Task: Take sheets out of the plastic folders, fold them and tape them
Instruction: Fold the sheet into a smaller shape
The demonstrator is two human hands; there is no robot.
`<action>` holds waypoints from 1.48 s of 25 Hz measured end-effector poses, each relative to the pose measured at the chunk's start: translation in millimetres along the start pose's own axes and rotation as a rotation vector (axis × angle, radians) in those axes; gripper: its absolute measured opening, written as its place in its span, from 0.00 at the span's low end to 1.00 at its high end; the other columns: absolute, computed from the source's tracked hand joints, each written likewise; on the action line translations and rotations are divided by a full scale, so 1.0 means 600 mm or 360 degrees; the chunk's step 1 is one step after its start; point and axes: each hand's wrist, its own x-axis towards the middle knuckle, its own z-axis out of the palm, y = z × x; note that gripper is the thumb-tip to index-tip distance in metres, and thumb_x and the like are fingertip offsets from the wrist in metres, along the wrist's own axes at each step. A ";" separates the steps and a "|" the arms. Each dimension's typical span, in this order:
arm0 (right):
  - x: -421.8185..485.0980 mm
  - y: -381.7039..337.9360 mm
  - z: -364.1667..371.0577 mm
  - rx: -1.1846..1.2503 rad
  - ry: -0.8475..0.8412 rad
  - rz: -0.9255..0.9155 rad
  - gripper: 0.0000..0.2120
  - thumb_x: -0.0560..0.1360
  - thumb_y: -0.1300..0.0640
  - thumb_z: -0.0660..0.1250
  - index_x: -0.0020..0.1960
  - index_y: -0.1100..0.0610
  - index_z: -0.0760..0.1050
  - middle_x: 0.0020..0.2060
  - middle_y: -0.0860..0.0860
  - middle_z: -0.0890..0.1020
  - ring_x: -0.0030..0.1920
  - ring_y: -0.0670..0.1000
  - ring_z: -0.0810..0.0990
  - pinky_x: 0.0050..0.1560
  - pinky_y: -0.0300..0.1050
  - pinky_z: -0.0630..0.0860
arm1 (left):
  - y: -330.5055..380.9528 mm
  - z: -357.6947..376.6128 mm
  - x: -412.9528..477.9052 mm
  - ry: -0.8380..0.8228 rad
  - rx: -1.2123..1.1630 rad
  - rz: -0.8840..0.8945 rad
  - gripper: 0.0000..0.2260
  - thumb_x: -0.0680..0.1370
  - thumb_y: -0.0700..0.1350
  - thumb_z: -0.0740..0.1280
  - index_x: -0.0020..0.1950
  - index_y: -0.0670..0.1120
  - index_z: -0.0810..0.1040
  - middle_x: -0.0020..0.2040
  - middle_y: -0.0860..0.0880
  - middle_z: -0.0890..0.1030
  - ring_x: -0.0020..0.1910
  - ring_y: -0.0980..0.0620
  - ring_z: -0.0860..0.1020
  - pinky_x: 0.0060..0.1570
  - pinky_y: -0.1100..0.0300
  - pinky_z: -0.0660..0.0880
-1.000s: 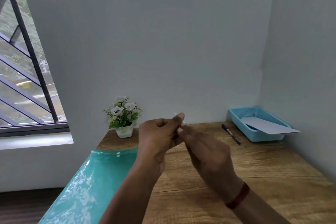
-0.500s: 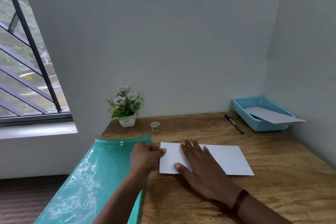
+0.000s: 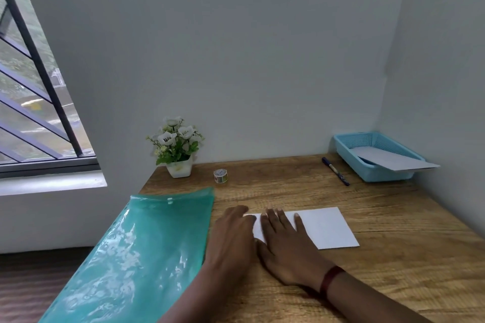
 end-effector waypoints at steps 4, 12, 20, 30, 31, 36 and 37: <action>-0.003 0.006 0.002 -0.0129 -0.0042 -0.0093 0.34 0.76 0.37 0.37 0.78 0.49 0.34 0.78 0.56 0.39 0.78 0.57 0.37 0.75 0.59 0.36 | 0.017 0.001 0.008 -0.0683 -0.0731 -0.0094 0.24 0.84 0.56 0.47 0.80 0.52 0.52 0.80 0.55 0.53 0.78 0.60 0.49 0.74 0.63 0.42; -0.014 0.050 -0.005 -0.0041 -0.0042 0.0128 0.34 0.80 0.38 0.43 0.79 0.53 0.38 0.79 0.52 0.40 0.78 0.51 0.37 0.76 0.54 0.36 | 0.011 0.037 0.002 -0.0702 0.0002 0.0048 0.29 0.80 0.64 0.36 0.79 0.54 0.40 0.80 0.53 0.39 0.77 0.52 0.34 0.75 0.45 0.35; -0.032 0.151 -0.041 0.0012 -0.0178 0.0377 0.39 0.75 0.31 0.36 0.78 0.53 0.36 0.78 0.50 0.38 0.77 0.48 0.36 0.77 0.51 0.38 | 0.008 0.037 0.010 -0.0806 0.0118 0.0004 0.35 0.76 0.70 0.37 0.79 0.54 0.37 0.79 0.53 0.36 0.77 0.50 0.33 0.74 0.41 0.33; 0.069 0.092 -0.068 -0.0007 0.0068 0.0134 0.29 0.82 0.46 0.50 0.79 0.57 0.50 0.79 0.54 0.50 0.79 0.52 0.47 0.76 0.55 0.44 | 0.004 -0.011 0.070 -0.0918 0.0072 -0.0012 0.30 0.82 0.56 0.51 0.80 0.48 0.44 0.80 0.46 0.41 0.79 0.45 0.41 0.74 0.37 0.41; 0.076 0.083 -0.063 0.0106 0.0186 0.0067 0.27 0.83 0.49 0.51 0.78 0.57 0.51 0.79 0.53 0.52 0.78 0.51 0.48 0.76 0.51 0.45 | -0.003 -0.020 0.080 -0.0785 0.0008 -0.0023 0.28 0.82 0.53 0.53 0.80 0.47 0.50 0.81 0.45 0.47 0.79 0.45 0.47 0.76 0.39 0.45; 0.091 0.084 -0.040 0.0457 0.0692 -0.0192 0.22 0.81 0.54 0.54 0.74 0.56 0.64 0.74 0.51 0.66 0.75 0.47 0.63 0.70 0.34 0.51 | -0.079 -0.037 0.147 0.0182 -0.0360 -0.0362 0.09 0.79 0.42 0.63 0.54 0.43 0.81 0.50 0.47 0.83 0.44 0.53 0.77 0.41 0.62 0.71; 0.091 0.090 -0.038 0.0486 0.0735 -0.0210 0.22 0.79 0.54 0.54 0.72 0.56 0.68 0.72 0.51 0.69 0.73 0.48 0.66 0.70 0.35 0.54 | -0.099 -0.029 0.166 0.0272 -0.0308 -0.0429 0.08 0.79 0.42 0.64 0.50 0.42 0.82 0.46 0.46 0.82 0.41 0.51 0.78 0.38 0.60 0.73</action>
